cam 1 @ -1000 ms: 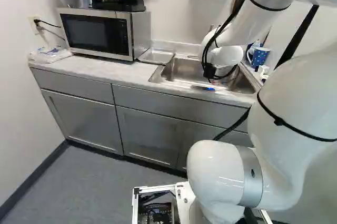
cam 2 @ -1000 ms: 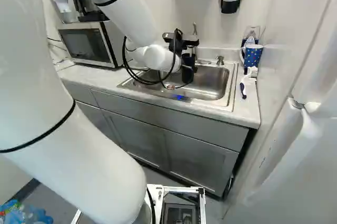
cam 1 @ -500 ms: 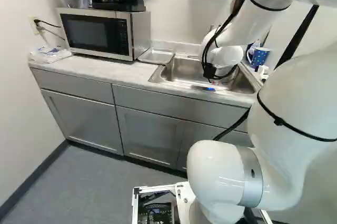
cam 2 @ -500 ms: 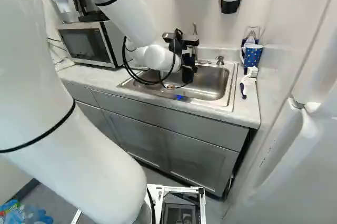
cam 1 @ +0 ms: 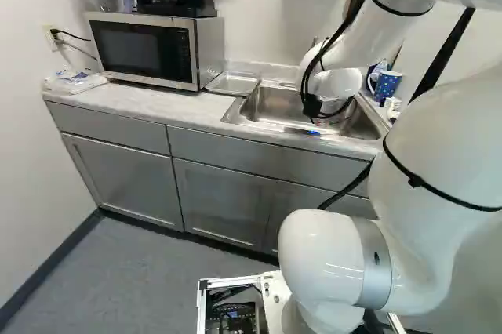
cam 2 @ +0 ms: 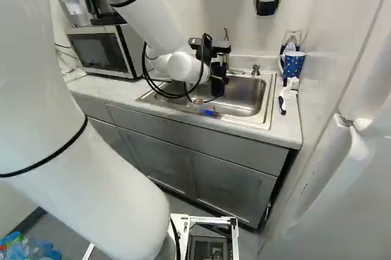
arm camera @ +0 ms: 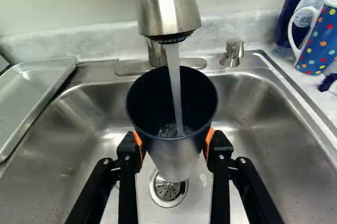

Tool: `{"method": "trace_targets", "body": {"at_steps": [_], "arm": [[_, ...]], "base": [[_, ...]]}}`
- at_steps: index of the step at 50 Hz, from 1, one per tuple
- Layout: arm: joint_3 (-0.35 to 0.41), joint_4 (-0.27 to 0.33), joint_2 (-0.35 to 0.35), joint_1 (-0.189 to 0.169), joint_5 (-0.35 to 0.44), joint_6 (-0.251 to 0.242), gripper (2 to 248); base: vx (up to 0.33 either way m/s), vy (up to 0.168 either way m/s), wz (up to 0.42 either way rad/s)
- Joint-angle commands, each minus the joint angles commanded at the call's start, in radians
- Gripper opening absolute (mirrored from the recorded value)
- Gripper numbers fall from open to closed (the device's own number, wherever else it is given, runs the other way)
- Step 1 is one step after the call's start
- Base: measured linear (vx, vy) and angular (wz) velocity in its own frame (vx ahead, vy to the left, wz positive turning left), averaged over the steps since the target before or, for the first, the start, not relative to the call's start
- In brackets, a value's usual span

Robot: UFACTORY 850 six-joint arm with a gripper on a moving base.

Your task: Rinse the cup and place it in the tray

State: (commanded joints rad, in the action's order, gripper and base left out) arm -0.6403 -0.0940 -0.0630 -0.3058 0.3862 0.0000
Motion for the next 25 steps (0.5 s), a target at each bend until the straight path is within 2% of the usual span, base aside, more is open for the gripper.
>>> {"method": "trace_targets", "body": {"at_steps": [25], "arm": [[0.000,0.000,0.000,0.000,0.000,0.000,124]], "base": [[0.000,0.000,0.000]]}}
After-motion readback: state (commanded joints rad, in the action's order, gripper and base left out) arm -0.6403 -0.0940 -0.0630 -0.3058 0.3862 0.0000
